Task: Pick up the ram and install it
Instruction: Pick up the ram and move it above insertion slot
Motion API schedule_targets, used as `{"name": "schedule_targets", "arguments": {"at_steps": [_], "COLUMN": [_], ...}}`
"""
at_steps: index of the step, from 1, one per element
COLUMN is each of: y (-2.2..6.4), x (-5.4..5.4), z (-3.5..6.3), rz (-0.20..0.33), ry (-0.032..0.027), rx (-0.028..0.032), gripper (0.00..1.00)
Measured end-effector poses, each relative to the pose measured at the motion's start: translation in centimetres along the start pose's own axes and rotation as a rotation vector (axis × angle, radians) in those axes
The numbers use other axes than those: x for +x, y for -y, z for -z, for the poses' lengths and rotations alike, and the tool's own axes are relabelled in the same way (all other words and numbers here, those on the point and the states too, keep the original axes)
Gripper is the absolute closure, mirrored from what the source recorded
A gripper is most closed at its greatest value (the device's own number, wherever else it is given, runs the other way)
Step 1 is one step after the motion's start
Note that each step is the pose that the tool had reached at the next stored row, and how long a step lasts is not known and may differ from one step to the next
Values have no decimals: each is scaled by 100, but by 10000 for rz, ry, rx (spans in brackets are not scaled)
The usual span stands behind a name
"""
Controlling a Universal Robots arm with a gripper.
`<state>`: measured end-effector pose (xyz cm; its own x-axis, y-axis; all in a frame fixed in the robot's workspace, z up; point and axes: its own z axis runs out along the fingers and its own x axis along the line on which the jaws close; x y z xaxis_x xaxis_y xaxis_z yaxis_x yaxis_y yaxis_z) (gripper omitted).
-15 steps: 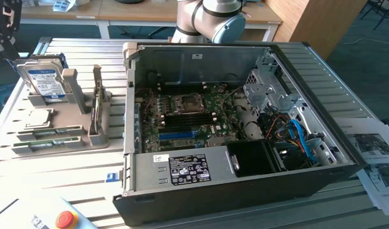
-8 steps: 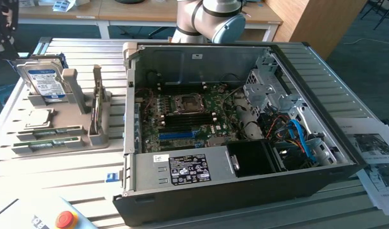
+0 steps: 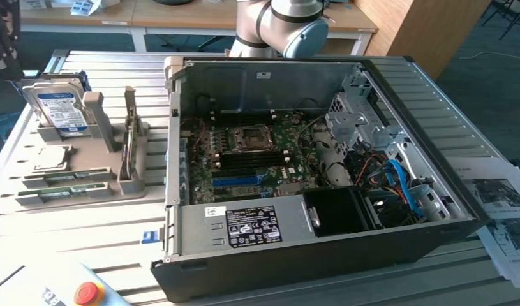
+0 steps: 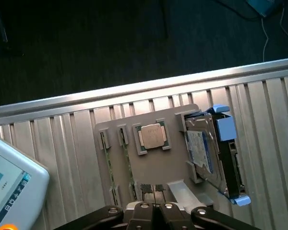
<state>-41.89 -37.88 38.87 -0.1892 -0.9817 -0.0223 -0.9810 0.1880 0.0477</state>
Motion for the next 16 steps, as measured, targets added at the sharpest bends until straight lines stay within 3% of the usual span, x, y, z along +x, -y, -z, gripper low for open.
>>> {"name": "schedule_targets", "arguments": {"at_steps": [8,16], "y": [0,0], "x": [0,0], "z": [-1,-2], "rz": [1181,1351], "ry": [-59,-67], "rx": [-39,-42], "gripper": [90,90]}}
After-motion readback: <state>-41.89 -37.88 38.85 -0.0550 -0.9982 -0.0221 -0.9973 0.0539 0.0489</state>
